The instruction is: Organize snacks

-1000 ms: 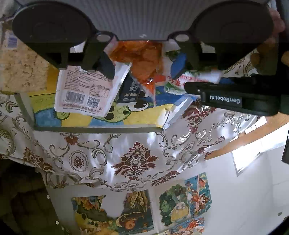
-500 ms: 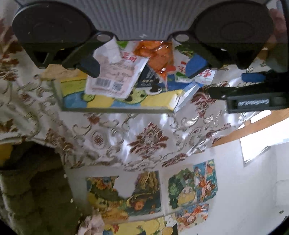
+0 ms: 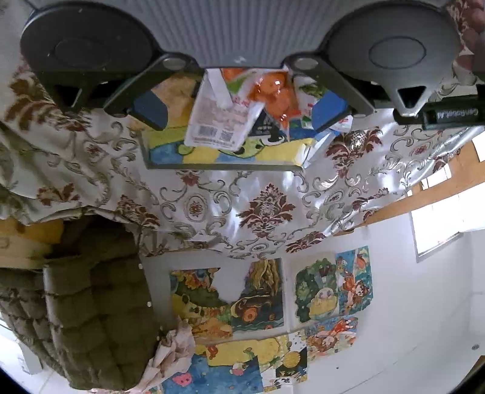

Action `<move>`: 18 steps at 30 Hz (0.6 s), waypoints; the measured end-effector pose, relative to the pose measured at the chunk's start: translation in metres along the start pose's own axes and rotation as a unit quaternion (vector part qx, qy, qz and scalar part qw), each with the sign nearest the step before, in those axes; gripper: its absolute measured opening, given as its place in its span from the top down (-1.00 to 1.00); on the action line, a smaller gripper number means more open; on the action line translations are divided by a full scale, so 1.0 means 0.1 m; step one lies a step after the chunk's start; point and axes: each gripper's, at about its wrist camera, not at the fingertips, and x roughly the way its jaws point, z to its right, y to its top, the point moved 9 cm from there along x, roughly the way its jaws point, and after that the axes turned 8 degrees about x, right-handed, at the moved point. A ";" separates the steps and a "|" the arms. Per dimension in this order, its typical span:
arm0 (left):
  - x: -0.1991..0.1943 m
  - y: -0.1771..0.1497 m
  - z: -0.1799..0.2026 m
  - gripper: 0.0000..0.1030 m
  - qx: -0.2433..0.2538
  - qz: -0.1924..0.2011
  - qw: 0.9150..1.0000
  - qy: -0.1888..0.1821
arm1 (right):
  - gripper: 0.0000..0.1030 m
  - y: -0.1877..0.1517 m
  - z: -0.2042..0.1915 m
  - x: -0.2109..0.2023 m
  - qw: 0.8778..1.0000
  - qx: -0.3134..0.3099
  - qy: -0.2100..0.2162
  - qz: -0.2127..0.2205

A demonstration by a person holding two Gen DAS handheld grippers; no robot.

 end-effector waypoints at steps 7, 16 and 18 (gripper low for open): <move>-0.36 -0.18 0.05 -0.99 0.029 0.005 1.000 0.002 | -1.00 -0.10 0.14 -0.44 0.999 0.031 -0.021 0.004; -0.76 -0.44 0.03 -0.99 0.049 0.010 0.999 0.000 | -1.00 -0.36 0.16 -0.87 0.998 0.046 -0.039 -0.018; -0.84 -0.48 0.01 -0.99 0.056 0.011 0.998 -0.001 | -1.00 -0.40 0.13 -0.92 0.998 0.044 -0.042 -0.020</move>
